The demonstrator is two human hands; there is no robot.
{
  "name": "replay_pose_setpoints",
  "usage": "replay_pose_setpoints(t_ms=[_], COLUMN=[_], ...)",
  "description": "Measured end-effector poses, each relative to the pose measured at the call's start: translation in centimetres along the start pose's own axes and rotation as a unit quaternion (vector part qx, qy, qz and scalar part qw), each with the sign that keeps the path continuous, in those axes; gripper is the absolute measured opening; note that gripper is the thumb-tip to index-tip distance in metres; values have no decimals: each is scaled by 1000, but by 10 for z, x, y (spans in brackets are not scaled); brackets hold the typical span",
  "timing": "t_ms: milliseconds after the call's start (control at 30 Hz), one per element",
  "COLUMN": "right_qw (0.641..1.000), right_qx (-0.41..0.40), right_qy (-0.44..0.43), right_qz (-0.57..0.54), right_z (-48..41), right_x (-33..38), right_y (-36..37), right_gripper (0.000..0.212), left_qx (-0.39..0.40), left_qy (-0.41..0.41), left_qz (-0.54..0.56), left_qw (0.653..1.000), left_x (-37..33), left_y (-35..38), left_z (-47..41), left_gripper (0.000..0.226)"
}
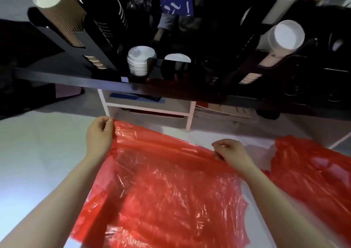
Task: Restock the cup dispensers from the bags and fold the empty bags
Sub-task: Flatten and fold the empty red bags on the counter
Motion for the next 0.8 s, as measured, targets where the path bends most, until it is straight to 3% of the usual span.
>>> replay_pose_setpoints(t_ms=[133, 267, 400, 500, 600, 800], right_qw=[986, 966, 950, 935, 915, 858], right_qx=[40, 117, 171, 216, 307, 414], right_qy=[-161, -229, -252, -267, -252, -198], right_qz=[4, -3, 73, 87, 74, 229], right_z=[0, 8, 13, 19, 28, 30], right_x=[61, 111, 134, 139, 133, 78], right_y=[62, 122, 158, 173, 181, 167], right_gripper=[14, 29, 38, 12, 16, 23], left_qx=[24, 19, 1, -33, -68, -102], left_qy=[-14, -18, -16, -11, 7, 8], left_qz=[67, 104, 136, 129, 108, 38], left_qw=[997, 994, 991, 991, 992, 994], left_x=[-11, -18, -25, -31, -37, -25], left_y=[2, -4, -14, -24, -34, -56], left_z=[11, 20, 26, 31, 35, 20], left_gripper=[8, 15, 18, 18, 19, 10])
Point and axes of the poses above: each hand's wrist, its own z-axis away from the middle knuckle, its own y-axis out of the palm, x = y × z, the point moved 8 cm from there along -z, towards the middle knuckle, and after that the axes turned 5 degrees about -z, right-handed, at the moved point
